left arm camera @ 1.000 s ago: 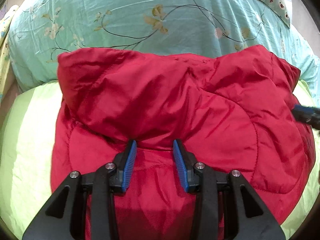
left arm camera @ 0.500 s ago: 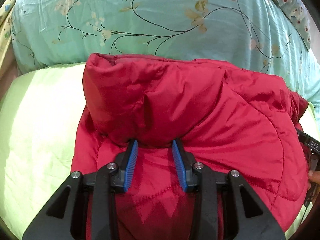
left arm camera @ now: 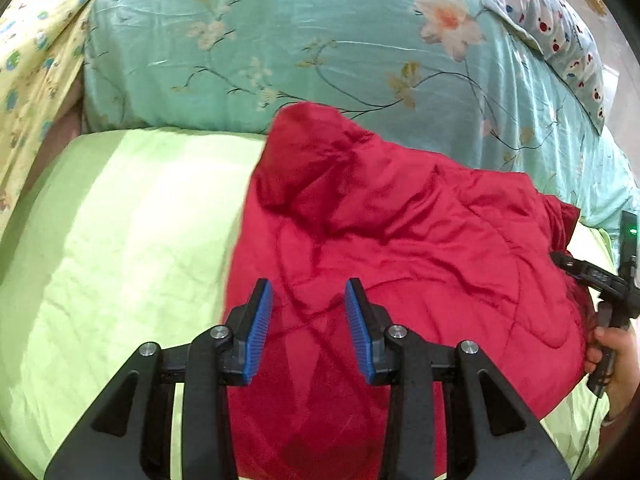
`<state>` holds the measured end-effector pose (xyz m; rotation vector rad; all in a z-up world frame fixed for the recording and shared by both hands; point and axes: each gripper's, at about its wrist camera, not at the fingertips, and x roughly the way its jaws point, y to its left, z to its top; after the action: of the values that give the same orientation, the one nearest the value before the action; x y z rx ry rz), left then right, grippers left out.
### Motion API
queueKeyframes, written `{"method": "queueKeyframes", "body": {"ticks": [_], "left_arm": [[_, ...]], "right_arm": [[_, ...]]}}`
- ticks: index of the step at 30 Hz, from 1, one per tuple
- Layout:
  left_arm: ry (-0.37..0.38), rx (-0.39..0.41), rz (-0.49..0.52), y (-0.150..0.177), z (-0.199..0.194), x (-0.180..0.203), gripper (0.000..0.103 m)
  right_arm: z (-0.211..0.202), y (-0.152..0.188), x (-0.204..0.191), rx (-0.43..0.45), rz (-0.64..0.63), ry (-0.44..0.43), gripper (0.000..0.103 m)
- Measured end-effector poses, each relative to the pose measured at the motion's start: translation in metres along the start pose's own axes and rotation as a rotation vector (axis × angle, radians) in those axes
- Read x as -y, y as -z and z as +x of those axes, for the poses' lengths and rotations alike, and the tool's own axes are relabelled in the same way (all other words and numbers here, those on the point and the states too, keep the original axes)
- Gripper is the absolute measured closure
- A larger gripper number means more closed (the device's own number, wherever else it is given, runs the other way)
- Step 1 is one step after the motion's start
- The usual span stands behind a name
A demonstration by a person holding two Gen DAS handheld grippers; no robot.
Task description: Fold large clothes
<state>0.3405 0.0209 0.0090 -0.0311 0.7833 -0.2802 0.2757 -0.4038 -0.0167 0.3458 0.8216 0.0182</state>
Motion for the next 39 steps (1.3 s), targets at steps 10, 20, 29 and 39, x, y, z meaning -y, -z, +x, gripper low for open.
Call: {"method": "queueKeyframes", "body": {"ticks": [10, 20, 29, 39], "left_arm": [[0.023, -0.016, -0.059, 0.012, -0.001, -0.023, 0.053], [0.069, -0.048, -0.139, 0.013, 0.011, -0.043, 0.023], [0.214, -0.127, -0.250, 0.017, 0.037, -0.062, 0.015], [0.425, -0.232, -0.420, 0.029, 0.081, -0.070, 0.000]], "right_arm": [[-0.052, 0.013, -0.004, 0.030, -0.065, -0.010, 0.028], [-0.073, 0.025, 0.031, 0.032, -0.012, 0.001, 0.025], [-0.055, 0.033, 0.079, -0.036, 0.192, -0.059, 0.012], [0.006, 0.046, 0.092, -0.209, 0.377, -0.289, 0.001]]}}
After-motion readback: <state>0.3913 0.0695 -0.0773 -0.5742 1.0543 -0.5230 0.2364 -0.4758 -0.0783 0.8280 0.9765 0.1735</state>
